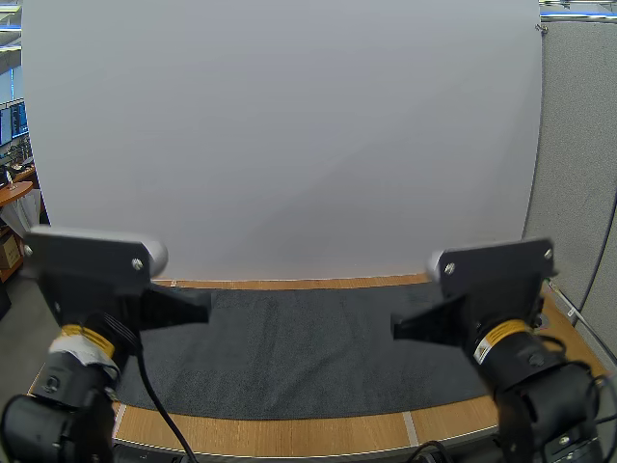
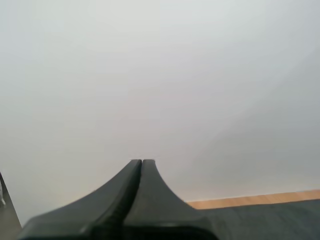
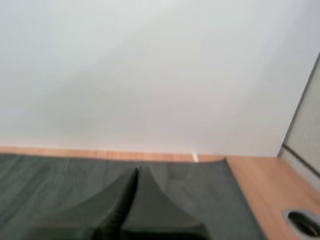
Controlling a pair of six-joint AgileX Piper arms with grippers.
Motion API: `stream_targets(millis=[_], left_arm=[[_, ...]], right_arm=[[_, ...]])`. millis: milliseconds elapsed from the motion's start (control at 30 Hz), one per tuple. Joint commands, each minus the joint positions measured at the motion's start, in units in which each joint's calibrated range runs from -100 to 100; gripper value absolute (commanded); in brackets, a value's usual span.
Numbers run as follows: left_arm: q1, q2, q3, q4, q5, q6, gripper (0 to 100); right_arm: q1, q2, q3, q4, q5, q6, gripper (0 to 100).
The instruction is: Fold the towel
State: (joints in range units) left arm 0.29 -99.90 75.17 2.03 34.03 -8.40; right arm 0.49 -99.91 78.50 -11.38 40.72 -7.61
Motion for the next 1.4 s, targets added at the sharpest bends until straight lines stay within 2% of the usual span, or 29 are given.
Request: stream_targets(millis=[0,133,333,767,800,867,900,967,1000,1267,1367], left_arm=[[0.13,-0.1,-3.64,0.44,6.8,1.93,0],[0.13,-0.1,-6.35,0.44,14.47,2.54,0],[0.13,-0.1,-6.47,-0.81,17.87,1.38,0],[0.13,-0.1,-6.47,-2.64,18.57,1.02,0],[0.13,-0.1,-6.47,-2.64,18.95,1.02,0],[0.13,-0.1,-6.47,-2.64,19.31,1.02,0],[0.13,-0.1,-6.47,-2.64,19.47,1.02,0],[0.13,-0.1,-6.47,-2.64,19.63,1.02,0],[0.13,-0.1,-6.47,-2.64,19.63,1.02,0],[0.13,-0.1,-6.47,-2.64,19.63,1.02,0],[0.13,-0.1,-6.47,-2.64,19.63,1.02,0]], right_arm=[[-0.07,-0.09,-3.87,-2.77,2.31,-0.43,0],[-0.07,-0.09,-6.41,-4.39,8.51,-0.31,0],[-0.07,-0.09,-6.43,-4.9,15.96,-0.31,0],[-0.07,-0.09,-6.43,-4.9,18.58,0.91,0],[-0.07,-0.09,-6.43,-4.9,19.64,1.46,3],[-0.07,-0.09,-6.43,-4.9,20.99,2.07,28],[-0.07,-0.09,-6.43,-5.01,20.99,2.07,44],[-0.07,-0.09,-6.43,-5.01,21.15,2.07,85],[-0.07,-0.09,-6.43,-5.01,21.15,2.07,100],[-0.07,-0.09,-6.43,-5.33,16.42,1.69,100],[-0.07,-0.09,-6.55,-7.42,16.2,1.69,100]])
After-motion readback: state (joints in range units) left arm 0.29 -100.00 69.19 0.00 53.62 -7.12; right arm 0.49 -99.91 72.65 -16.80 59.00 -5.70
